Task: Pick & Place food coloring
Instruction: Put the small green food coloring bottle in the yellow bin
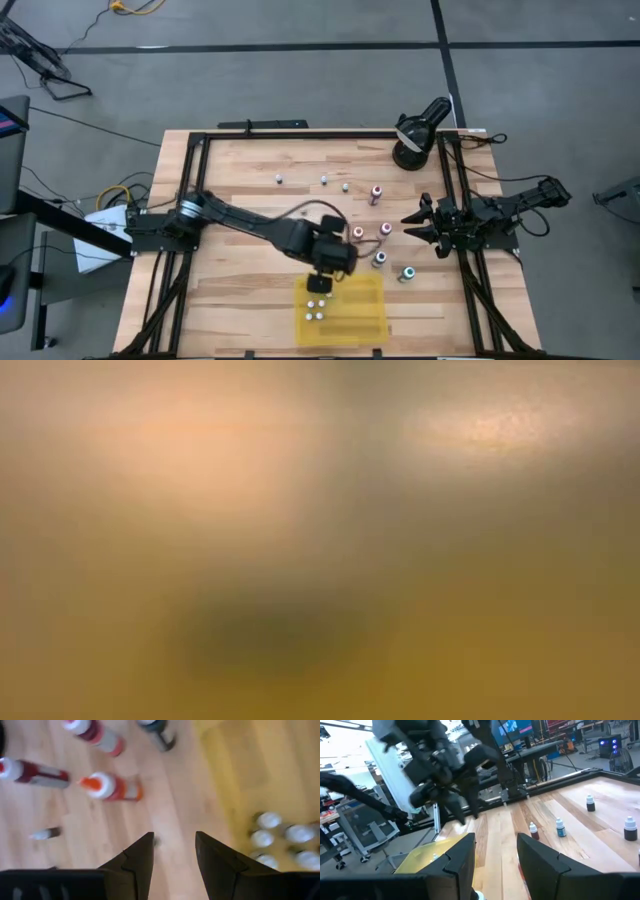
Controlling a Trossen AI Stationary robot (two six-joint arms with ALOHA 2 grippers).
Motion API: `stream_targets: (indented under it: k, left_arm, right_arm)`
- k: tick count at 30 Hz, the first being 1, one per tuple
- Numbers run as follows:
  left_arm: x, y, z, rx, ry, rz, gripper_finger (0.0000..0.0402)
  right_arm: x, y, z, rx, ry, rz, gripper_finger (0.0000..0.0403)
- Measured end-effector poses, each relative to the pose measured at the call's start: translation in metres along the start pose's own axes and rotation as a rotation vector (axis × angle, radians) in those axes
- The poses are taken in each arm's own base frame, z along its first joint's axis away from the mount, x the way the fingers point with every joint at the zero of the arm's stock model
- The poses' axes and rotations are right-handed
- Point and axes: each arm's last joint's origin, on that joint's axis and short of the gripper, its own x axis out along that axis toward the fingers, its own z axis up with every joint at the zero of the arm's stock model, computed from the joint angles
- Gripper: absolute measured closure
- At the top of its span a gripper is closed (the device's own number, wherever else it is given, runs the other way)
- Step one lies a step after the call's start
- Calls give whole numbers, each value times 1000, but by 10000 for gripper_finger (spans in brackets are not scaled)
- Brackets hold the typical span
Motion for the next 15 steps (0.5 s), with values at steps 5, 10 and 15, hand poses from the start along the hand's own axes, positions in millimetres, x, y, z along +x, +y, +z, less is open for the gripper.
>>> stream_targets:
  k: [5,10,15]
  left_arm:
    - [0,14,-49,-14,-74,57,265]
    - [-9,35,-102,-7,-65,188,265]
    - [-21,64,-143,25,-24,209,265]
  right_arm:
    - [0,0,0,0,0,0,266]
    - [0,0,0,0,0,0,264]
    - [0,0,0,0,0,0,266]
